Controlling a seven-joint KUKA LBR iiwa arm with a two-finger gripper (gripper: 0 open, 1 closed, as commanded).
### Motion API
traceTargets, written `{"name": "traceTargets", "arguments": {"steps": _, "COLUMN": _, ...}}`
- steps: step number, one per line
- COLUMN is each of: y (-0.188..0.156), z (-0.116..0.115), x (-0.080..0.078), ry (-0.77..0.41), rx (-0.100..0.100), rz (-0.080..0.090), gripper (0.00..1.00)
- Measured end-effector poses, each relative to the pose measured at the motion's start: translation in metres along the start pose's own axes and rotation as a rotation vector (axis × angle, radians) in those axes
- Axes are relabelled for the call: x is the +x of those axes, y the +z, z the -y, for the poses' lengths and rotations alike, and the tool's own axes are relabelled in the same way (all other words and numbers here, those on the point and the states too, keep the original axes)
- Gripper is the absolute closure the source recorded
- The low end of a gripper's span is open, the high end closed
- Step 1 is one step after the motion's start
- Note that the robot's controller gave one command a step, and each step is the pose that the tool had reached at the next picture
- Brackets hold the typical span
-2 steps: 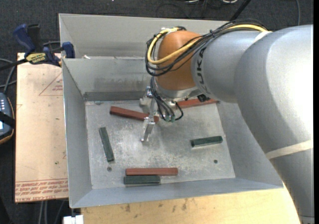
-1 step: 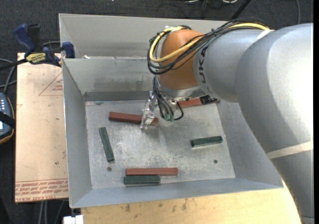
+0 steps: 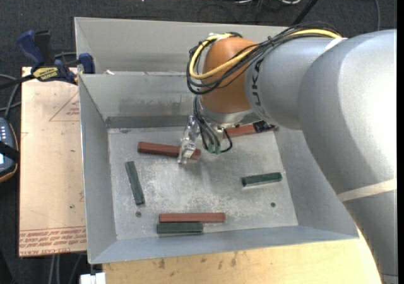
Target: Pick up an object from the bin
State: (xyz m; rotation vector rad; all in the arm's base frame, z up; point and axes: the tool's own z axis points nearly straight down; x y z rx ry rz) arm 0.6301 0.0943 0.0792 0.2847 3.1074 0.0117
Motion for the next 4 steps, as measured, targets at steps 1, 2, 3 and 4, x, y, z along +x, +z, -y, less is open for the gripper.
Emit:
{"name": "traceTargets", "arguments": {"steps": 1, "y": -0.002, "z": 0.000, "x": 0.000, "ry": -0.001, "rx": 0.001, "rz": -0.003, "gripper": 1.00}}
{"name": "traceTargets", "arguments": {"steps": 2, "y": -0.008, "z": 0.001, "x": 0.002, "ry": -0.002, "rx": 0.006, "rz": -0.014, "gripper": 1.00}}
{"name": "traceTargets", "arguments": {"steps": 3, "y": -0.014, "z": 0.000, "x": 0.001, "ry": -0.002, "rx": 0.007, "rz": -0.016, "gripper": 1.00}}
{"name": "traceTargets", "arguments": {"steps": 4, "y": -0.017, "z": 0.000, "x": -0.001, "ry": -0.002, "rx": 0.007, "rz": -0.016, "gripper": 1.00}}
